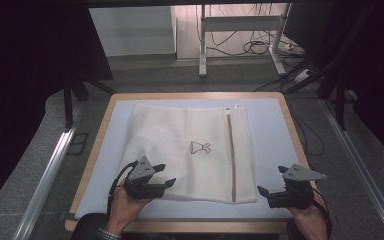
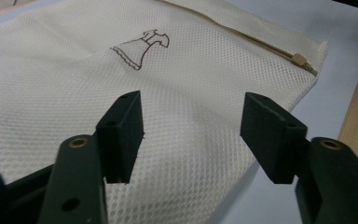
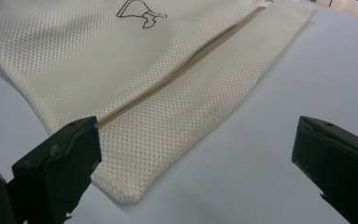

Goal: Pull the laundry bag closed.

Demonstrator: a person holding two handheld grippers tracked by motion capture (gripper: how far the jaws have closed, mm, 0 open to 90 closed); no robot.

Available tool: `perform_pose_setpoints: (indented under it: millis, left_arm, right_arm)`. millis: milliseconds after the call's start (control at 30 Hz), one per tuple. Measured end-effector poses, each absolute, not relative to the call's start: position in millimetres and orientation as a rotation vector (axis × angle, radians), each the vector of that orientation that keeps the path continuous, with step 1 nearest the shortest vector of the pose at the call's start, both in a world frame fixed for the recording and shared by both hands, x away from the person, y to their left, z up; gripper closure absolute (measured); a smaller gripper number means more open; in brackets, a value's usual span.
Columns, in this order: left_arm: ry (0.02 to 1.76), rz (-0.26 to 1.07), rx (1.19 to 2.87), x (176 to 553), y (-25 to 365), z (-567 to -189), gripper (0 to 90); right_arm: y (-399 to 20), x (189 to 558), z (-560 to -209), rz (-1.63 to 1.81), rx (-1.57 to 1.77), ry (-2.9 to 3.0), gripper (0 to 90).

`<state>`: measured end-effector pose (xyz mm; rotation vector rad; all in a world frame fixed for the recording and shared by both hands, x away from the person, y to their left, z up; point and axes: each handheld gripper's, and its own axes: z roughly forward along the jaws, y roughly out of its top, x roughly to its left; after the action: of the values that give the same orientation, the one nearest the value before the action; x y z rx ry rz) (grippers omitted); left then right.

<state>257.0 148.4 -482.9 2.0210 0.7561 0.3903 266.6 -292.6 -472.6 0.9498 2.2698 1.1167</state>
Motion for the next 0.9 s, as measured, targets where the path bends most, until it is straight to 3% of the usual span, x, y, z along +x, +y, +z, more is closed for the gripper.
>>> perform_pose_setpoints:
  millis: [600,900]
  left_arm:
    - [0.665,0.341,2.058,262,118,-490,57.8]
    - [0.604,0.268,2.086,265,100,-493,72.5]
  right_arm:
    - [-291,267,-474,1.160,0.987,2.278,1.3]
    - [-289,267,-475,1.168,1.003,2.281,1.4]
